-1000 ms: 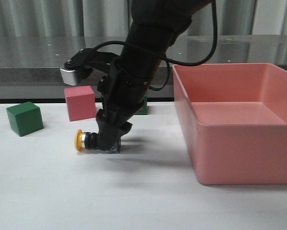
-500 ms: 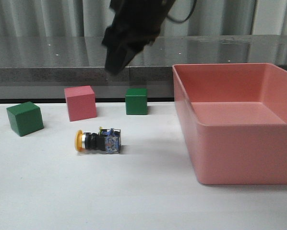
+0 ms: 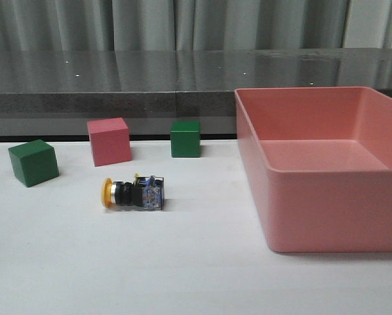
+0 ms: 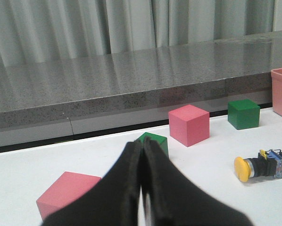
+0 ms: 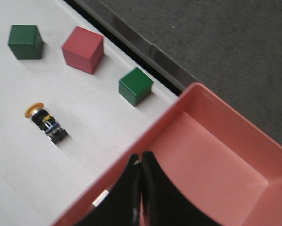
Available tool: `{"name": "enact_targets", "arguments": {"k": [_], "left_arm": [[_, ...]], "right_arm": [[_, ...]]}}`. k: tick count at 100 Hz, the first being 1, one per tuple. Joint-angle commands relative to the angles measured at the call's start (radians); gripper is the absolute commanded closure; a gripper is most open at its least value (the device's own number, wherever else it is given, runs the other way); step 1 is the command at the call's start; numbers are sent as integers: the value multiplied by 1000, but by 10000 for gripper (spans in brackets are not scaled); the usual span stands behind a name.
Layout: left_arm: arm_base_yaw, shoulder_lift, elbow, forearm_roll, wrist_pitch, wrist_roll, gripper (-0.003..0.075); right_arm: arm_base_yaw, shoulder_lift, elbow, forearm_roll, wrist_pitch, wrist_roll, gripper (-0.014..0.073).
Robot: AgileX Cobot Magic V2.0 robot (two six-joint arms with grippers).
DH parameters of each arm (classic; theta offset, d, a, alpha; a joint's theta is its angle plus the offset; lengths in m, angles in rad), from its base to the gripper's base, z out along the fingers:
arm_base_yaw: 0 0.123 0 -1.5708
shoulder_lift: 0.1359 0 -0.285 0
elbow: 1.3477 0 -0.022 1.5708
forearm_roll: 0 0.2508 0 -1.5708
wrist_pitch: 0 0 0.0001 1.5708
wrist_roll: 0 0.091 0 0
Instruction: Place and stand button with both arms
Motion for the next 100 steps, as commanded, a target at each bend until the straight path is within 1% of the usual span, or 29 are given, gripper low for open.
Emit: {"name": "enact_targets", "arguments": {"k": [1,7,21,29,34,39,46,57,65,78,86,92,100], "left_arm": [[4,-26,45,-2,-93,-8,740],[4,-26,45,-2,-95,-8,740],[4,-26,45,-2,-93,-8,740],[4,-26,45,-2,-107,-8,740],[4,-26,45,-2,-122,-8,740],[4,-26,45,-7,-141,-8,740],[2,-26,45,-51,-165,-8,740],[2,-26,45,-172,-193,-8,740],[2,-26,45,-287,-197,-8,740],[2,-26,27,-395,-193,-8,740],[2,-16,-15,-408,-134,-8,740],[2,13,-72,-408,-48,-8,740],[2,107,-175,-401,88,-8,740]], "right_arm": [[-49,-126,84,-2,-50,24,655],[-72,-214,190,-2,-116,59,655],[-116,-439,467,-3,-333,129,655],[-139,-559,611,-4,-427,134,655],[-155,-636,682,-4,-461,134,655],[-173,-696,743,-4,-475,134,655],[-196,-777,813,-4,-471,134,655],[-220,-883,905,-4,-460,134,655],[-229,-958,954,-4,-460,134,655],[-236,-1041,1016,-12,-471,134,655],[-236,-1071,1042,-31,-484,134,655],[-236,-1075,1051,-43,-482,134,655],[-236,-1075,1055,-53,-482,134,655]]}}
